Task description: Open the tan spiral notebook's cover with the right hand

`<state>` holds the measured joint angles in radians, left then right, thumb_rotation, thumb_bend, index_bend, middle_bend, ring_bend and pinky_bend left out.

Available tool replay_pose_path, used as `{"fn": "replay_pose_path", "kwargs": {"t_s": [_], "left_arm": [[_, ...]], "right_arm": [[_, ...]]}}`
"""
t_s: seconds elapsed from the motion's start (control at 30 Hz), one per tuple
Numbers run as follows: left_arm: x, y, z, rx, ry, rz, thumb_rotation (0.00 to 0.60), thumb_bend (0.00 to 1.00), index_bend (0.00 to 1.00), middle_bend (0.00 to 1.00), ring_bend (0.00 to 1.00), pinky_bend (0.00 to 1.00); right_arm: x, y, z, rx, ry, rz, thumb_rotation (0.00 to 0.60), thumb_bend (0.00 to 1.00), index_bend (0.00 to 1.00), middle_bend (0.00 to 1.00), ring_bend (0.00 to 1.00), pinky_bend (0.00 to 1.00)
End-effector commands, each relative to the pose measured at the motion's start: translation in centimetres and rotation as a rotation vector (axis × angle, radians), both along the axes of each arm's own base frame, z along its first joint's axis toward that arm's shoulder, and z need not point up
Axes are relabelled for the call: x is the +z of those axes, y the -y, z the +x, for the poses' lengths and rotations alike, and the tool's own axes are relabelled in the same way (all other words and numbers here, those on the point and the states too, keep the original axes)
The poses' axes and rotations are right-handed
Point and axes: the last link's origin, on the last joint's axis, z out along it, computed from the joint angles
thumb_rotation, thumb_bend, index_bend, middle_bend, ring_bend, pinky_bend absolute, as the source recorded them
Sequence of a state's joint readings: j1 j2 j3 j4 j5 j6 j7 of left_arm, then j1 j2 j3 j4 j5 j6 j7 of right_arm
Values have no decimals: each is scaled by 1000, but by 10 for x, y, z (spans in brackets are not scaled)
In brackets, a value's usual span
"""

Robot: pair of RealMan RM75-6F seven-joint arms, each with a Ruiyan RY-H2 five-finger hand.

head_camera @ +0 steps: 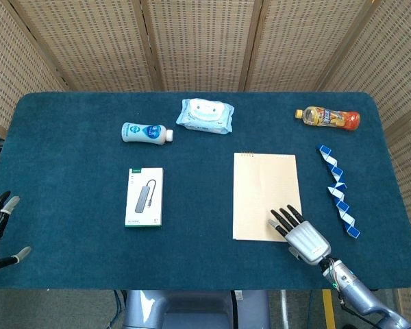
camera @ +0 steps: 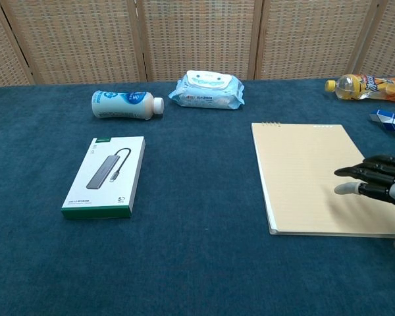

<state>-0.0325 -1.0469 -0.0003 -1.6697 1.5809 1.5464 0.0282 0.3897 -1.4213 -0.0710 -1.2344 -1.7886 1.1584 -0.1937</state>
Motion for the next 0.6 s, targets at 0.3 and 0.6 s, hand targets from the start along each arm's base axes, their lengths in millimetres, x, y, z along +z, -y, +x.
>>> {"fn": "replay_pose_path", "kwargs": {"t_s": [0.3,0.6], "left_arm": [[0,0,0,0,1,-1,600,0,0,0,0,0],[-1,0,0,1,-2,-4,600,0,0,0,0,0]], "right_arm": [[-4,4,-6,-17,-14,-10,600,387,117,0,0,0],[-7,5,-9,-35,-11,-9,600,388,117,0,0,0]]}}
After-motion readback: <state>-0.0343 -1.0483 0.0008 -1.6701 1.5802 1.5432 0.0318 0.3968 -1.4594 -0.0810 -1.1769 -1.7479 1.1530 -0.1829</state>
